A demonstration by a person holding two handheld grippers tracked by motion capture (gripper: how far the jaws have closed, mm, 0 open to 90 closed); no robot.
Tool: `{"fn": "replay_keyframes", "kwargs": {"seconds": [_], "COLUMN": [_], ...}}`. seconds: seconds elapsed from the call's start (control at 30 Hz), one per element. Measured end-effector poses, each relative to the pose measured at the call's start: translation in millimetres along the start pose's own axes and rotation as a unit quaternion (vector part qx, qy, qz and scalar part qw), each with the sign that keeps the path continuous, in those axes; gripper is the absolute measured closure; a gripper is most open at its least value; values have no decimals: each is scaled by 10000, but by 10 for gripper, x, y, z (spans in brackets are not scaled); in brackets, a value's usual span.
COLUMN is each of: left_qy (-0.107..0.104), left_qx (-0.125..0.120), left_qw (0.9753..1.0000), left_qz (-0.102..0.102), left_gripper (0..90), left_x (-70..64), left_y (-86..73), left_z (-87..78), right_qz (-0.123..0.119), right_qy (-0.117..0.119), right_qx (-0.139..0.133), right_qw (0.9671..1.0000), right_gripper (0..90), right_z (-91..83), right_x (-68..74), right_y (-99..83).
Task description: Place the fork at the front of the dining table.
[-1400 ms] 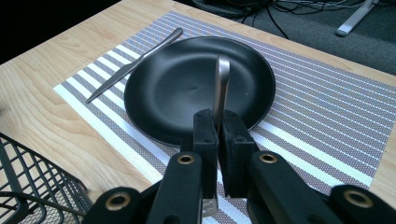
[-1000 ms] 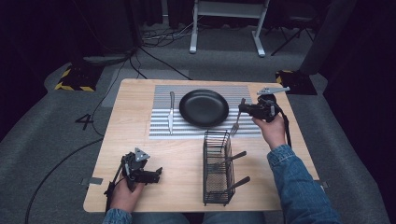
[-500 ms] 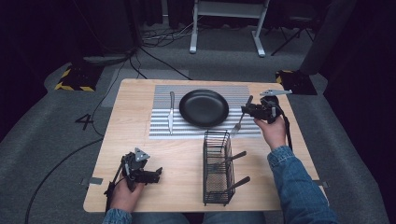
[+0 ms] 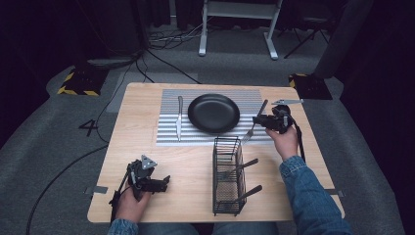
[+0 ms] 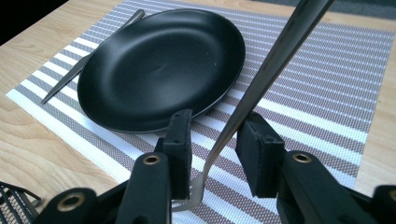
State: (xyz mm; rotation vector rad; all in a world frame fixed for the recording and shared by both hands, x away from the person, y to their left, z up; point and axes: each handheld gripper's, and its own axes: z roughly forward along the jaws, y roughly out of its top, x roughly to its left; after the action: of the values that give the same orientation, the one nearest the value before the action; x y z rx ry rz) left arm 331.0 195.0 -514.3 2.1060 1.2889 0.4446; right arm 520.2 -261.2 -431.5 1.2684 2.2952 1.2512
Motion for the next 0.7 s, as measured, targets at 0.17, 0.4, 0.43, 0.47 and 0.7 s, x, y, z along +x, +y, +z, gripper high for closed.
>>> {"fn": "replay_keyframes", "kwargs": {"seconds": [0.17,0.4,0.43,0.47,0.7], "left_qy": [-1,0,0,-1,-1], "left_qx": [0,0,0,0,0], "left_qw": [10000,10000,10000,10000,10000], "left_qz": [-1,-1,-1,-4,-1], "left_gripper": [2,2,2,2,2], "left_x": [0,0,0,-1,0], "left_y": [0,0,0,0,0], "left_z": [0,0,0,0,0], "right_qz": [221,406,406,433,607], "right_qy": [55,8,8,5,21], "right_qx": [127,206,206,198,273], "right_qw": [9997,9990,9990,9989,9978], "right_gripper": [683,692,692,693,708], "right_z": [85,133,133,135,181], "right_x": [-67,-160,-160,-171,-261], "right_y": [-79,-163,-163,-176,-266]}}
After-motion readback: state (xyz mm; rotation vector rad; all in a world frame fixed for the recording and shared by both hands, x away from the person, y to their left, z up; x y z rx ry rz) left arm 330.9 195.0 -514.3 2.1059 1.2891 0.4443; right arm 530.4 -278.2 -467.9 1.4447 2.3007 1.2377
